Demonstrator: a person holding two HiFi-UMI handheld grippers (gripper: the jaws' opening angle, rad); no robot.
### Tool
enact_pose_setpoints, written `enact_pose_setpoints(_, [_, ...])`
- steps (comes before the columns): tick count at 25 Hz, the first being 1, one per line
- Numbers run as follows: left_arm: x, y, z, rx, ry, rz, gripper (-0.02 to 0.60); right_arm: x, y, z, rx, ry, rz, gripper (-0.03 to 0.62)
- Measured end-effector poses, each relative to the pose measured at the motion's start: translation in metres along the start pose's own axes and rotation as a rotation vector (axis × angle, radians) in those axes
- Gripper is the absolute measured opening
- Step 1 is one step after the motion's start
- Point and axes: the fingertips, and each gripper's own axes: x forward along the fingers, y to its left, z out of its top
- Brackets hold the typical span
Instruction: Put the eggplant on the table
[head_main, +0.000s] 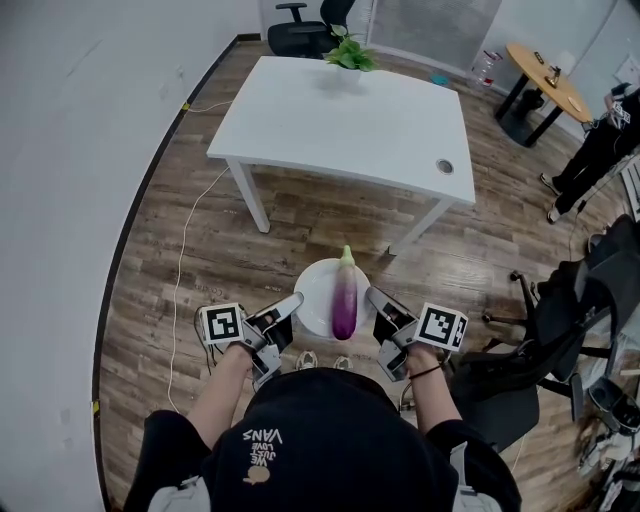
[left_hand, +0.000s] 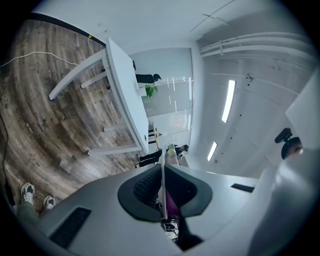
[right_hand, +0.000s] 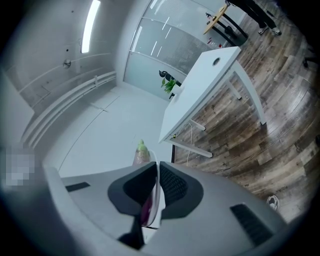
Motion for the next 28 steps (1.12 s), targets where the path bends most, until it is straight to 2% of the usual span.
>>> enact_pose_setpoints(8, [-0.008, 0.008, 0.025, -0.001, 0.031, 0.011, 0.026, 0.025, 0.004, 0.002, 0.029, -0.018, -0.005, 0.034])
enact_pose_setpoints(13, [0.002, 0.014, 0.043, -0.007, 0.017, 0.015, 0.026, 0.042, 0.001, 0.017, 0.021, -0.007, 0.006, 0.034])
enact_pose_setpoints(17, [0.02, 0.017, 0.058, -0.005, -0.003, 0.014, 0.026, 0.055, -0.004, 0.039, 0.045, 0.003, 0.024, 0.034])
enact_pose_setpoints(22, [0.049, 0.017, 0.086, -0.002, -0.04, 0.019, 0.026, 0.072, -0.016, 0.081, -0.003, 0.044, 0.007, 0.032])
enact_pose_setpoints(28, [0.08, 0.021, 0.119, 0.006, -0.096, 0.017, 0.026, 0.098, -0.025, 0.124, -0.021, 0.085, 0.031, 0.034])
